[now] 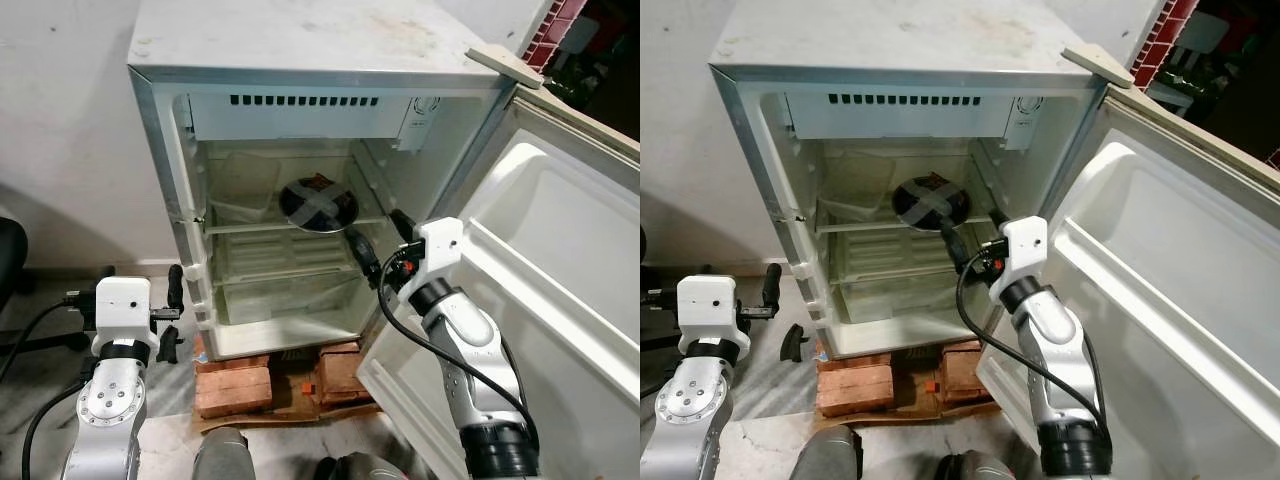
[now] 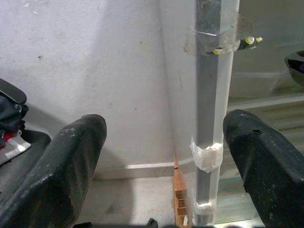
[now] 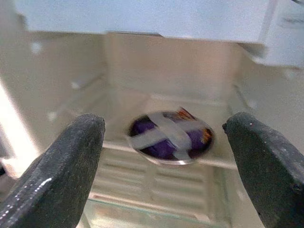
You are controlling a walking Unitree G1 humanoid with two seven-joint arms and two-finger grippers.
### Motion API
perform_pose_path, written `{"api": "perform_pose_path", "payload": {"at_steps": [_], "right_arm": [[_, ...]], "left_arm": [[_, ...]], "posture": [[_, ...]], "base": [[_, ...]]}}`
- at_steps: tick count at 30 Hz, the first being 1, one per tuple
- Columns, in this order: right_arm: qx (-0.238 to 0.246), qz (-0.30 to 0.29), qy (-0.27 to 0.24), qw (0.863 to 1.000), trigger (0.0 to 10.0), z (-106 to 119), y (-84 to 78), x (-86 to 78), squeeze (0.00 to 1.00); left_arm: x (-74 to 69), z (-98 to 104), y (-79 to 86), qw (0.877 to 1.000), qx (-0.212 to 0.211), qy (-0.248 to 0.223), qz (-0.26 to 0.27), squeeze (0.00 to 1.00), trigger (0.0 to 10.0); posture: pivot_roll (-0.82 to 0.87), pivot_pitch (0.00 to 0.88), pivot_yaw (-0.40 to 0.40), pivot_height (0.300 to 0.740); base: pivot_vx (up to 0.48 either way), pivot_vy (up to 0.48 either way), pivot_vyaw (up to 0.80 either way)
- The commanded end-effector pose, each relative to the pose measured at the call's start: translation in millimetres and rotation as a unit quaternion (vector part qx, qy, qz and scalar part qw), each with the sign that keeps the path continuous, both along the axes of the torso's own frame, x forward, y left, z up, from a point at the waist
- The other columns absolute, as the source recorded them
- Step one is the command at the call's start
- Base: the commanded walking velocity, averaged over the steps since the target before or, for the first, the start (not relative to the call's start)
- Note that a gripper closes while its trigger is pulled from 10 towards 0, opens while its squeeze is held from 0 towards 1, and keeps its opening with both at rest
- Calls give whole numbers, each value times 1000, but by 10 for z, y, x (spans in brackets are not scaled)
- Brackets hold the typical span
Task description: Restocking fridge
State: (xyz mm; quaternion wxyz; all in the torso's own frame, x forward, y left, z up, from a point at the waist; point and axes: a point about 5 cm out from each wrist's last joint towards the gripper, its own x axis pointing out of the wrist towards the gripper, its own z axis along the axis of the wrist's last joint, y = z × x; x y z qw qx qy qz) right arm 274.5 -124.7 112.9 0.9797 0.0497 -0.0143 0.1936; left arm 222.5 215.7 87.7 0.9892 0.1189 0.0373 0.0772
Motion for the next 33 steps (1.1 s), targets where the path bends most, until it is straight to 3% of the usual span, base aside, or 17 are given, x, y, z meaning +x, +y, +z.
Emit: {"api": "perform_pose_path", "payload": {"at_steps": [1, 30, 33], "right_arm": [[-8, -19, -6, 1000, 10000, 41, -73, 3, 0], [-8, -19, -6, 1000, 10000, 41, -73, 3, 0], [4, -21, 23, 1000, 10000, -21, -8, 4, 0]], "left_arm": [[-1, -23, -19, 1000, -3, 5, -6, 0, 10000], [-1, -23, -19, 1000, -3, 5, -6, 0, 10000], [15, -41, -68, 1000, -6, 10, -18, 0, 10000]], "posture": [[227, 0, -90, 740], [227, 0, -90, 740], [228, 0, -96, 740]], "base": [[0, 0, 0], [0, 0, 0], [-350, 0, 0]]}}
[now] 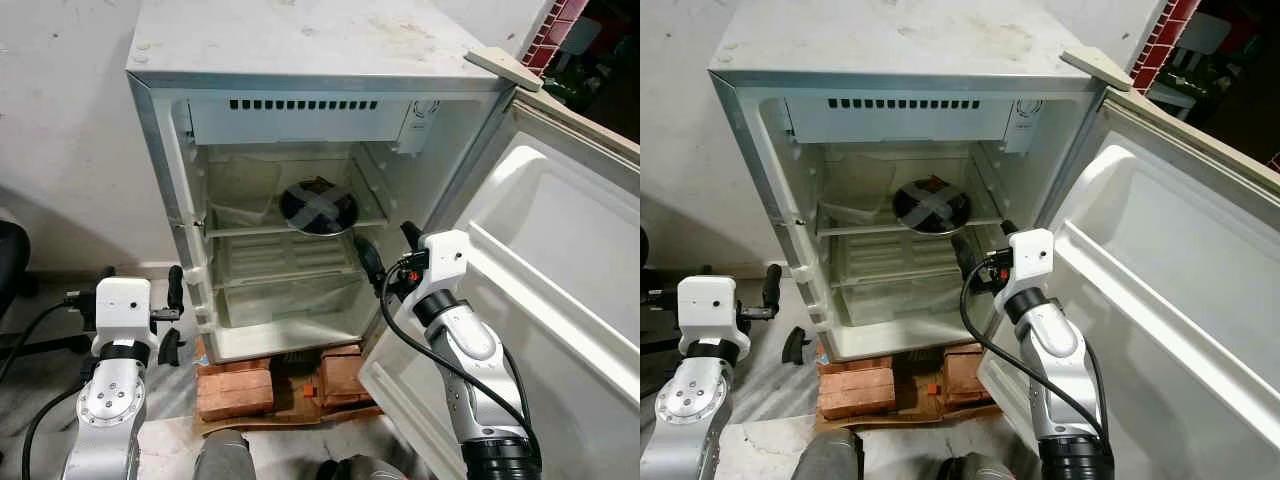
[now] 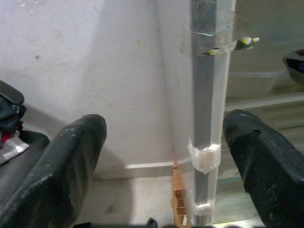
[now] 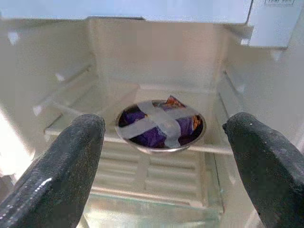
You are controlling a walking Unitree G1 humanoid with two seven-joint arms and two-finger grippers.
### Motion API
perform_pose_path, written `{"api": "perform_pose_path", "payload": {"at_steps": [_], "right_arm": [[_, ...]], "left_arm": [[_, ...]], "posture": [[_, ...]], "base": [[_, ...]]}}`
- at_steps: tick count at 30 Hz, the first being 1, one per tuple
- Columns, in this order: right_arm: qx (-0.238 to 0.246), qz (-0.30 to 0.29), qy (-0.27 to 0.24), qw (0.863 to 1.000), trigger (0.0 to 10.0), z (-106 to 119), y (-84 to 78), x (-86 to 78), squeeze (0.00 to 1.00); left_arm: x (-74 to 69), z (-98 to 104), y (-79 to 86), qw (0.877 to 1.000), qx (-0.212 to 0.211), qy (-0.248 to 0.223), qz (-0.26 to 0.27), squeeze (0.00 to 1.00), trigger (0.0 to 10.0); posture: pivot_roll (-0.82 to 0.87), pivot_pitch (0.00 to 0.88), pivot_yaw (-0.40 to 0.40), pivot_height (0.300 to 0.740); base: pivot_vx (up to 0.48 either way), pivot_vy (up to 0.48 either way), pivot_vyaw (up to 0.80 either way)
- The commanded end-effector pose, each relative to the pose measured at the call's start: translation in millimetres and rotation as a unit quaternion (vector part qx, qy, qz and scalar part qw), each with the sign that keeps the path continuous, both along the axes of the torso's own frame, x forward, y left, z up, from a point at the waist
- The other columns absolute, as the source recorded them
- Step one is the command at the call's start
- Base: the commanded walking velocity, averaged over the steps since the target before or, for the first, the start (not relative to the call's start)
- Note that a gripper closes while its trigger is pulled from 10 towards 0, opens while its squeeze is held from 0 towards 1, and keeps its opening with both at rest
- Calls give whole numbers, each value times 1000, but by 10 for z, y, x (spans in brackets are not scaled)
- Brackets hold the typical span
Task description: Restocking fridge
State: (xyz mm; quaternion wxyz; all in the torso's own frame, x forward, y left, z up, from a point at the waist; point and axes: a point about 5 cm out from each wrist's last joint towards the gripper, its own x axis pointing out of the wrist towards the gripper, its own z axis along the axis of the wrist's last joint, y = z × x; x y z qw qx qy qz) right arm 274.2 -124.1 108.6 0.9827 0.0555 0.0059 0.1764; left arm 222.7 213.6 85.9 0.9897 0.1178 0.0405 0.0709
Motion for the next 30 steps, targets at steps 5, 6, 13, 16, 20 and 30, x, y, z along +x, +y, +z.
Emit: {"api": "perform_pose_path", "payload": {"at_steps": [5, 6, 13, 16, 20, 30], "right_arm": [[2, -1, 2, 1000, 10000, 17, 6, 28, 0], [2, -1, 1, 1000, 10000, 17, 6, 30, 0], [4, -10, 5, 1000, 10000, 15, -21, 38, 0], [6, -16, 7, 1000, 10000, 7, -32, 38, 0], [9, -19, 8, 1000, 10000, 3, -18, 45, 0], [16, -57, 5, 998, 10000, 34, -105, 133, 0]], "left_arm": [[10, -26, -61, 1000, -5, 8, -15, 0, 10000], [11, -27, -65, 1000, -6, 8, -15, 0, 10000], [31, -25, -86, 1000, -6, 7, -20, 0, 10000], [33, -23, -84, 1000, -6, 8, -21, 0, 10000], [40, -18, -65, 1000, -3, 8, -23, 0, 10000], [115, -19, -97, 999, 8, 7, -54, 0, 10000]], "posture": [[227, 0, -95, 740], [227, 0, -95, 740], [222, 0, -91, 740], [224, 0, -87, 740], [227, 0, -83, 740], [221, 0, -74, 740]], "base": [[-351, 0, 0], [-349, 0, 0], [-349, 0, 0], [-347, 0, 0], [-338, 0, 0], [-109, 0, 0]]}}
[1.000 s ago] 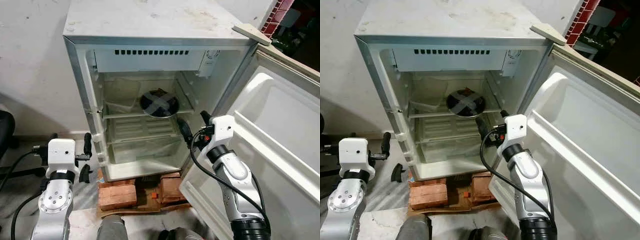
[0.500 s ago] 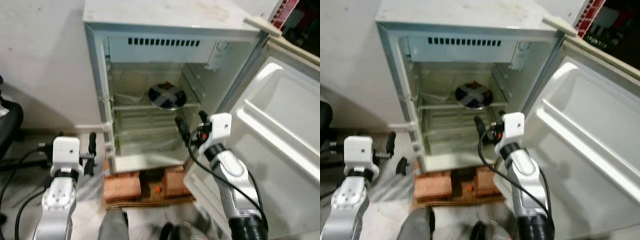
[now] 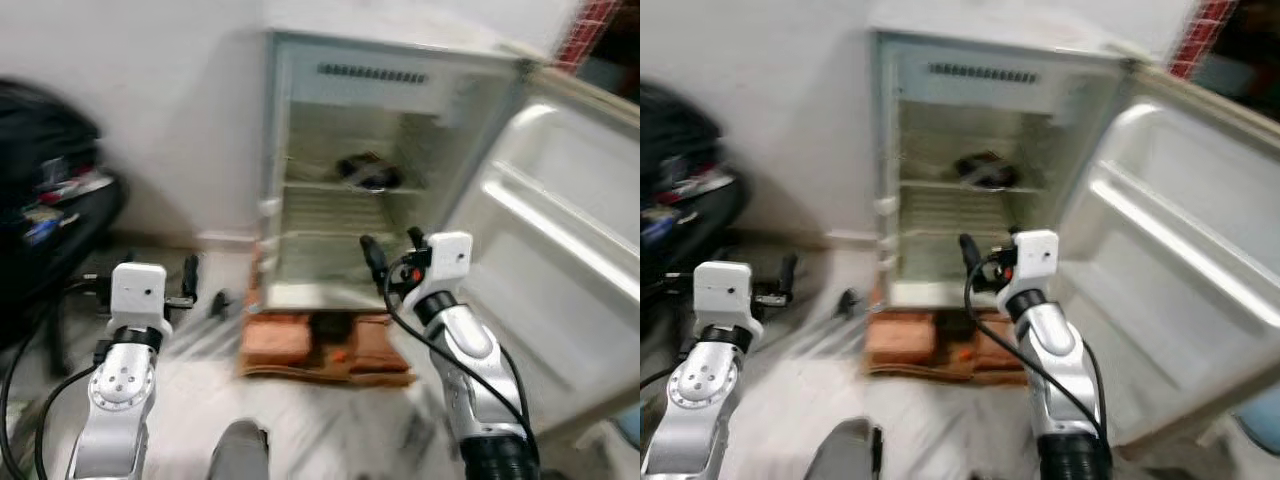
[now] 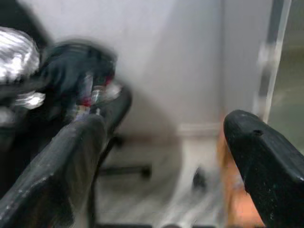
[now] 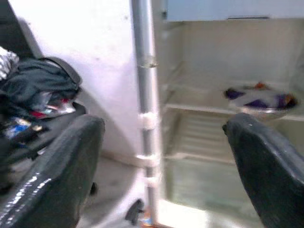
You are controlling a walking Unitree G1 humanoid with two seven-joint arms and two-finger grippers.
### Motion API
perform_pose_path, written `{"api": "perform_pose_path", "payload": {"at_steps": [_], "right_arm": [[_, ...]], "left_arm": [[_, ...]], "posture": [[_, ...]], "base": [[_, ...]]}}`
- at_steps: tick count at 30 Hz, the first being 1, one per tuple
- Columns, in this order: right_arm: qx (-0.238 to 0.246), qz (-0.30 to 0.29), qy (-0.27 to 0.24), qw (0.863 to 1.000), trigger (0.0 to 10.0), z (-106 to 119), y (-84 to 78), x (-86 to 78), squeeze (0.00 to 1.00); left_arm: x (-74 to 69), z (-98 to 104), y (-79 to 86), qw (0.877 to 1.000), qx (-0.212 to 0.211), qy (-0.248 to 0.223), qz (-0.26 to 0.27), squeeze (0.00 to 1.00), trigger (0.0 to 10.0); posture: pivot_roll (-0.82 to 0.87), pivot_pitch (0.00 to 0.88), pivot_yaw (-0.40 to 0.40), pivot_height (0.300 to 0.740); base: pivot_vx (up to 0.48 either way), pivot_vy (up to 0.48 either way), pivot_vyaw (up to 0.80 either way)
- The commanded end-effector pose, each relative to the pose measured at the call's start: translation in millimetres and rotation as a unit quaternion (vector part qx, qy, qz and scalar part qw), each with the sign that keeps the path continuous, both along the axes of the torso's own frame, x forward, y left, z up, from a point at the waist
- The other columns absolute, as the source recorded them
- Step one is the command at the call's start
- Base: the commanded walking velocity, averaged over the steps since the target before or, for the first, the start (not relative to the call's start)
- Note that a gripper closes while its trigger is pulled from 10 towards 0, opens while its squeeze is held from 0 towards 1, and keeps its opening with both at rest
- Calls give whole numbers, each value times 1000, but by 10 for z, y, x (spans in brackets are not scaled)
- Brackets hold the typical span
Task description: Restocking fridge
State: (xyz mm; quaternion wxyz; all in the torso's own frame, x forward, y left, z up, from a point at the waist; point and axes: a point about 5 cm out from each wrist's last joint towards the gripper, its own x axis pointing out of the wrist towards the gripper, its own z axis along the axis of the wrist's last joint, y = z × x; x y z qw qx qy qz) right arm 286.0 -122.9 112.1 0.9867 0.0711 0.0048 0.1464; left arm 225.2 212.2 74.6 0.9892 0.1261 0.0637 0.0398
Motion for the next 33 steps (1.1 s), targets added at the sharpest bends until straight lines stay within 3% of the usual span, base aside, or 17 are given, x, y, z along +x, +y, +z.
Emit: {"api": "perform_pose_path", "payload": {"at_steps": [1, 4, 11, 20, 33], "right_arm": [[-7, -38, -3, 999, 10000, 9, -156, 31, 0], [-10, -59, 2, 998, 10000, -11, -222, 38, 0], [-26, -47, 3, 999, 10000, -27, -220, 37, 0], [-35, -39, 5, 999, 10000, -34, -224, 78, 0], [-34, -14, 13, 999, 10000, -63, -183, 76, 0]], "left_arm": [[110, 108, -91, 999, 6, -20, -36, 0, 10000], [135, 127, -104, 998, 8, -21, -53, 0, 10000], [157, 87, -187, 998, -4, -22, -64, 0, 10000], [84, -36, -278, 998, -24, 10, -51, 0, 10000], [75, -42, -270, 998, 2, 10, -66, 0, 10000]], "posture": [[217, 0, -69, 740], [212, 0, -70, 740], [199, 0, -87, 740], [205, 0, -107, 740], [207, 0, -114, 740]], "base": [[0, 0, 0], [0, 0, 0], [159, -409, 0], [0, -476, 0], [0, -459, 0]]}}
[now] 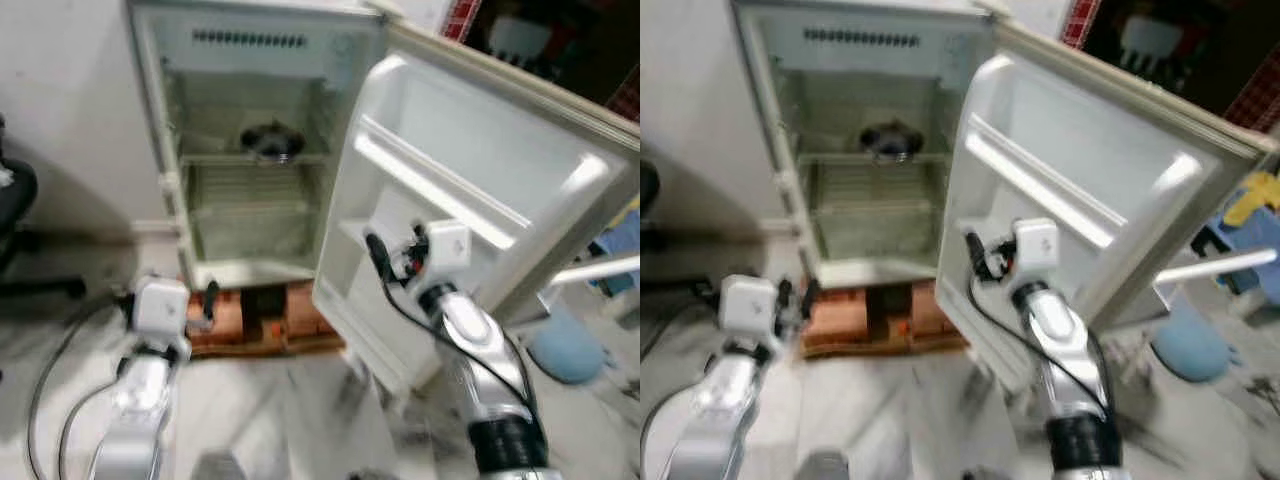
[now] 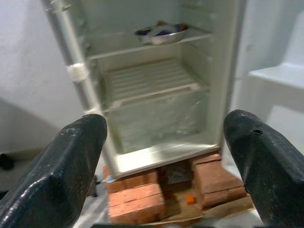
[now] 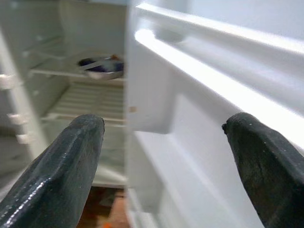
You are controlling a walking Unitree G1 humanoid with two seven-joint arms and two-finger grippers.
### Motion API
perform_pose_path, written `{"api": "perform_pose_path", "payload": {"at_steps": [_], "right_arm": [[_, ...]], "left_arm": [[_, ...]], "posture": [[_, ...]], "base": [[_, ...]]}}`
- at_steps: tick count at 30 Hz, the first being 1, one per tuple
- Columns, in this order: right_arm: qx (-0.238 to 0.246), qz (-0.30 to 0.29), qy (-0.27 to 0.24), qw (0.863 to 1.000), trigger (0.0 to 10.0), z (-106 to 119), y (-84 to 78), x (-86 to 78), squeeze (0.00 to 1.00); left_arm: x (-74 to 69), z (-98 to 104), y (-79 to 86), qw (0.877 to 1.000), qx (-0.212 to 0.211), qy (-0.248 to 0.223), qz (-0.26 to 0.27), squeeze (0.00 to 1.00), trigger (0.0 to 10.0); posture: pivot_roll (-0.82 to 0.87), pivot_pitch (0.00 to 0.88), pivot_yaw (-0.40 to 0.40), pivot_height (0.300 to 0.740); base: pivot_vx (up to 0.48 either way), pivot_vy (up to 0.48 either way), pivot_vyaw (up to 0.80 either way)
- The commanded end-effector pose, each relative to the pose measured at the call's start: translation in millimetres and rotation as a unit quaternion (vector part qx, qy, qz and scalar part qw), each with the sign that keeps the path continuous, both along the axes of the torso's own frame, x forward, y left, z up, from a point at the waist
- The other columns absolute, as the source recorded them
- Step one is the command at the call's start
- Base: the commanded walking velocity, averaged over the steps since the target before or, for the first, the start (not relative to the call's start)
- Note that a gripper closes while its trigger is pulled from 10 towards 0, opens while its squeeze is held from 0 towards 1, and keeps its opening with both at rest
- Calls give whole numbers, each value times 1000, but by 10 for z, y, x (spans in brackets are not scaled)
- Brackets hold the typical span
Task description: Restocking fridge
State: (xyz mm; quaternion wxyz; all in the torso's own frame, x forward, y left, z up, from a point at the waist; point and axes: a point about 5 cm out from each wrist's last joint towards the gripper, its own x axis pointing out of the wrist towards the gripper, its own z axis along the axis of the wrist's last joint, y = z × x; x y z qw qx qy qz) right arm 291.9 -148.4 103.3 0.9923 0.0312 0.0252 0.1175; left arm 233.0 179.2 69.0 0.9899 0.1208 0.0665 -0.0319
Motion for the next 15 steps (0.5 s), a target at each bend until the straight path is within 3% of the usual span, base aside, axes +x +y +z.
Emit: {"api": "perform_pose_path", "payload": {"at_steps": [1, 9, 15], "right_arm": [[10, 18, -2, 1000, 10000, 24, 81, 19, 0], [15, 57, 8, 998, 10000, -1, 154, 16, 0], [27, 145, 47, 988, 10000, -78, 258, -55, 0]], "left_arm": [[-5, 16, 60, 1000, 11, -2, 4, 0, 10000], [-22, 19, 55, 1000, 15, -1, 0, 0, 10000], [-35, 15, 50, 1000, 15, -1, -1, 0, 10000]], "posture": [[206, 0, -113, 740], [211, 0, -113, 740], [212, 0, -113, 740]], "base": [[0, -480, 0], [0, -480, 0], [0, -480, 0]]}}
